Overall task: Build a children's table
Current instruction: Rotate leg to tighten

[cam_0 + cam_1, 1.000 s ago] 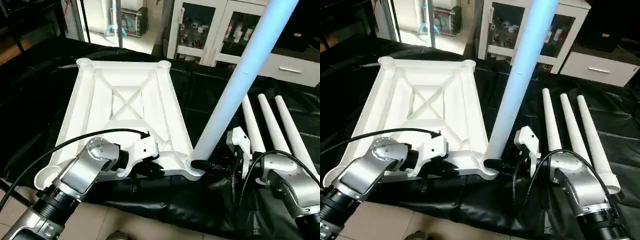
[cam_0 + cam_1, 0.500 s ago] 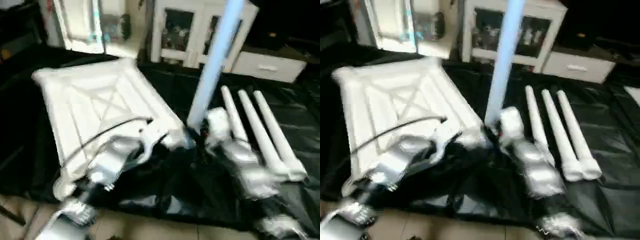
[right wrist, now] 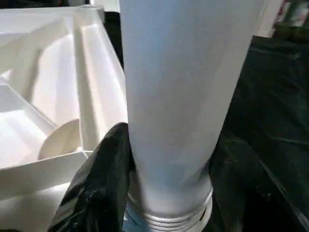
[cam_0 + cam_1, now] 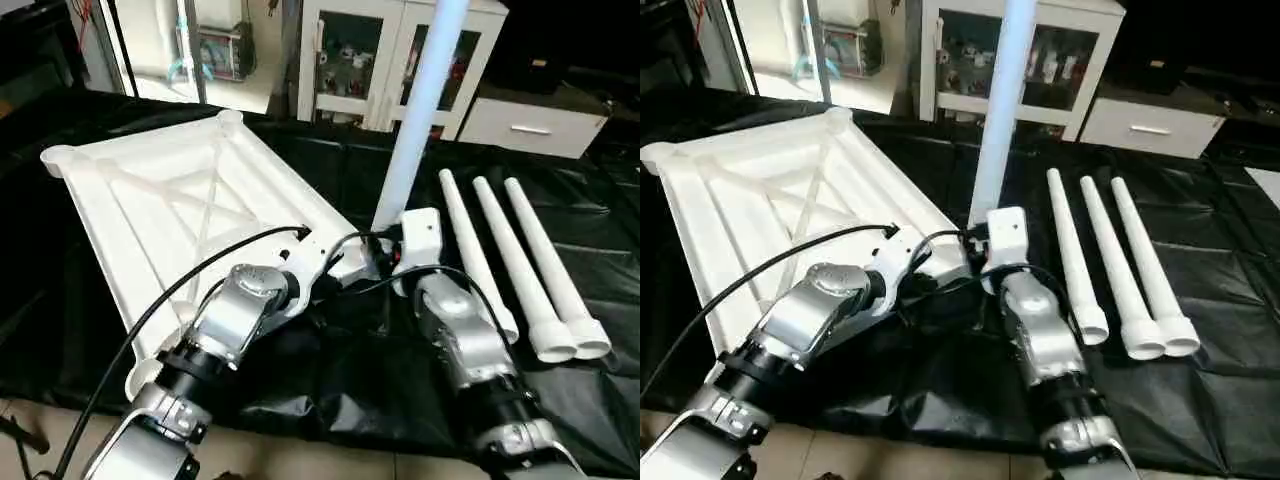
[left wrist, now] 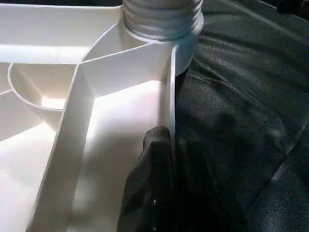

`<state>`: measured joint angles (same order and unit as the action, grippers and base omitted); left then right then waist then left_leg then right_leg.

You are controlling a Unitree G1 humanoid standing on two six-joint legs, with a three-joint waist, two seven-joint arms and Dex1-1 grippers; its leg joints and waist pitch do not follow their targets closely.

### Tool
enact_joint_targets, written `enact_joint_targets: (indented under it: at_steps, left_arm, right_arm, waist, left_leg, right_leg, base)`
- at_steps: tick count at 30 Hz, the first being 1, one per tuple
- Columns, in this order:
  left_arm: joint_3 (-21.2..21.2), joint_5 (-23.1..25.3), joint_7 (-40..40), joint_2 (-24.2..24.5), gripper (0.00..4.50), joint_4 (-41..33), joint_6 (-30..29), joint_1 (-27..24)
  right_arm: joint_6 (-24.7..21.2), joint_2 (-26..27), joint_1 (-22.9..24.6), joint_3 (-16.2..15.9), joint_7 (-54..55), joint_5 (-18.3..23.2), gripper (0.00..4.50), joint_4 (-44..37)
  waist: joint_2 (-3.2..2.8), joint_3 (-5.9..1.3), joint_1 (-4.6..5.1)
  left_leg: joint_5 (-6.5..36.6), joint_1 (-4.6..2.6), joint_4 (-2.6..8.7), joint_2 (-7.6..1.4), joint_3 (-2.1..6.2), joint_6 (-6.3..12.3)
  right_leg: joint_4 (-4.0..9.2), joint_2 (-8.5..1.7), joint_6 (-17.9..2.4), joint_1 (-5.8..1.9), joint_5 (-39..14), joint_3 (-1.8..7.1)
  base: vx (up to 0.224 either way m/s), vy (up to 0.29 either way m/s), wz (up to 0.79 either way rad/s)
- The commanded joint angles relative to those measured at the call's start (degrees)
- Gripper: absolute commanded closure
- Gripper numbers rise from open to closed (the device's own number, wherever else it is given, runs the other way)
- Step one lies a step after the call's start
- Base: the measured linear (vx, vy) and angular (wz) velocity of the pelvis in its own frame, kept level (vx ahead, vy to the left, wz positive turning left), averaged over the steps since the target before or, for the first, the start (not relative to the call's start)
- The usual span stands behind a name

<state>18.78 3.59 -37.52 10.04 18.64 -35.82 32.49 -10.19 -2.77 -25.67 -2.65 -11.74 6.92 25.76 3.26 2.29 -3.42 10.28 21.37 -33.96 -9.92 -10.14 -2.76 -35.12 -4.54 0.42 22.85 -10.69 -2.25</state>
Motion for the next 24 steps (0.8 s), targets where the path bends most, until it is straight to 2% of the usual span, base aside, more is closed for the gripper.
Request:
enact_joint_targets:
  at_steps: [1, 3, 5, 9, 11, 13, 14, 16, 18, 22, 24]
  left_arm:
    - [-0.68, -0.72, -0.91, 1.2, 4.5, -2.43, 3.21, -0.51]
    - [-0.05, -0.7, -2.39, 2.64, 4.5, -3.69, 3.81, -1.49]
    - [0.77, -1.62, -5.79, 4.64, 4.5, -5.27, 5.54, -2.98]
    - [1.62, -2.82, -10.31, 7.15, 4.5, -6.8, 6.15, -4.55]
    - [2.47, -3.47, -13.8, 8.84, 4.5, -7.7, 8.49, -5.41]
    - [3.28, -4.01, -16.68, 10.28, 4.5, -8.66, 10.25, -6.05]
    - [3.92, -4.68, -19.47, 11.48, 4.5, -9.82, 11.8, -6.69]
    - [4.29, -5.38, -21.66, 12.32, 4.5, -10.93, 12.68, -7.28]
    - [4.45, -5.89, -22.84, 12.7, 4.5, -11.52, 12.36, -7.44]
    - [5.1, -6.42, -24.64, 13.55, 4.5, -12.56, 12.27, -7.78]
    - [6.0, -7.18, -27.06, 14.26, 4.5, -14.33, 11.7, -8.18]
  right_arm:
    - [-1.63, -1.15, 2.29, -1.29, -5.73, 2.01, 1.84, -2.86]
    - [-3.28, -3.82, 3.43, -1.84, -9.08, 2.53, 1.53, -5.66]
    - [-3.99, -8.05, 5.11, -2.75, -13.74, 2.2, 1.45, -8.51]
    - [-5.76, -12.73, 7.3, -1.67, -20.43, 5.29, 1.1, -13.41]
    - [-6.28, -15.67, 8.75, -1.21, -25.37, 7.31, 0.91, -16.25]
    - [-7.25, -18.14, 9.93, -1.03, -29.71, 9.43, 0.76, -18.4]
    - [-7.44, -20.05, 10.6, -0.84, -32.68, 10.63, 0.64, -19.29]
    - [-5.92, -22.17, 11.11, -1.12, -35.49, 10.29, 0.54, -19.1]
    - [-5.34, -24.09, 11.81, -1.45, -39.18, 10.84, 0.35, -19.35]
    - [-6.77, -25.76, 12.8, -1.63, -43.17, 13.18, 0.04, -21.15]
    - [-7.5, -26.97, 12.99, -3.19, -45.65, 13.42, 0.04, -21.95]
  waist:
    - [-0.27, -3.03, -0.44]
    - [-0.14, -3.14, -0.44]
    - [-0.34, -3.06, -0.42]
    - [-0.22, -2.83, -0.78]
    - [-0.29, -2.53, -1.01]
    - [-0.31, -2.48, -1.11]
    - [-0.36, -2.44, -1.45]
    - [-0.37, -2.41, -1.65]
    - [-0.41, -2.38, -2.08]
    - [-0.14, -2.53, -2.49]
    - [-0.14, -2.47, -2.54]
  left_leg:
    - [16.96, -0.68, 4.92, -2.92, 1.27, -1.05]
    - [13.49, -0.34, 4.71, -2.79, 1.12, 0.14]
    - [12.09, -0.45, 4.63, -2.83, 0.99, 0.84]
    - [13.13, -0.73, 4.69, -3.06, 0.83, 1.33]
    - [15.07, -0.76, 4.88, -3.11, 0.91, 1.24]
    - [15.9, -0.83, 4.92, -3.19, 0.9, 1.05]
    - [16.67, -0.96, 4.96, -3.29, 0.96, 1.04]
    - [16.72, -0.96, 5.06, -3.32, 0.92, 0.63]
    - [16.92, -1.4, 4.94, -3.48, 0.72, 0.38]
    - [15.11, -1.0, 4.88, -3.38, 0.64, 1.25]
    - [15.27, -1.03, 4.9, -3.38, 0.62, 1.22]
  right_leg:
    - [4.54, -3.56, -8.26, -1.99, -11.99, 2.11]
    - [4.16, -3.48, -9.25, -2.44, -8.06, 2.06]
    - [4.1, -3.48, -10.46, -2.36, -7.06, 2.0]
    - [4.3, -3.54, -10.94, -2.28, -9.3, 2.14]
    - [4.69, -3.6, -10.31, -2.08, -13.04, 2.16]
    - [4.86, -3.67, -9.9, -1.95, -14.66, 2.22]
    - [5.01, -3.76, -9.43, -1.84, -16.04, 2.27]
    - [4.94, -3.69, -9.49, -1.68, -16.47, 2.25]
    - [4.95, -3.71, -9.87, -1.34, -15.97, 2.33]
    - [4.57, -3.74, -10.42, -1.76, -13.49, 2.2]
    - [4.62, -3.8, -10.4, -1.73, -14.44, 2.21]
  base:
    - [0.0, 0.0, 0.0]
    - [0.0, 0.0, 0.0]
    - [0.0, 0.0, 0.0]
    - [0.0, 0.0, 0.0]
    - [0.0, 0.0, 0.0]
    - [0.0, 0.0, 0.0]
    - [0.0, 0.0, 0.0]
    - [0.0, 0.0, 0.0]
    - [0.0, 0.0, 0.0]
    - [0.0, 0.0, 0.0]
    - [0.0, 0.0, 0.0]
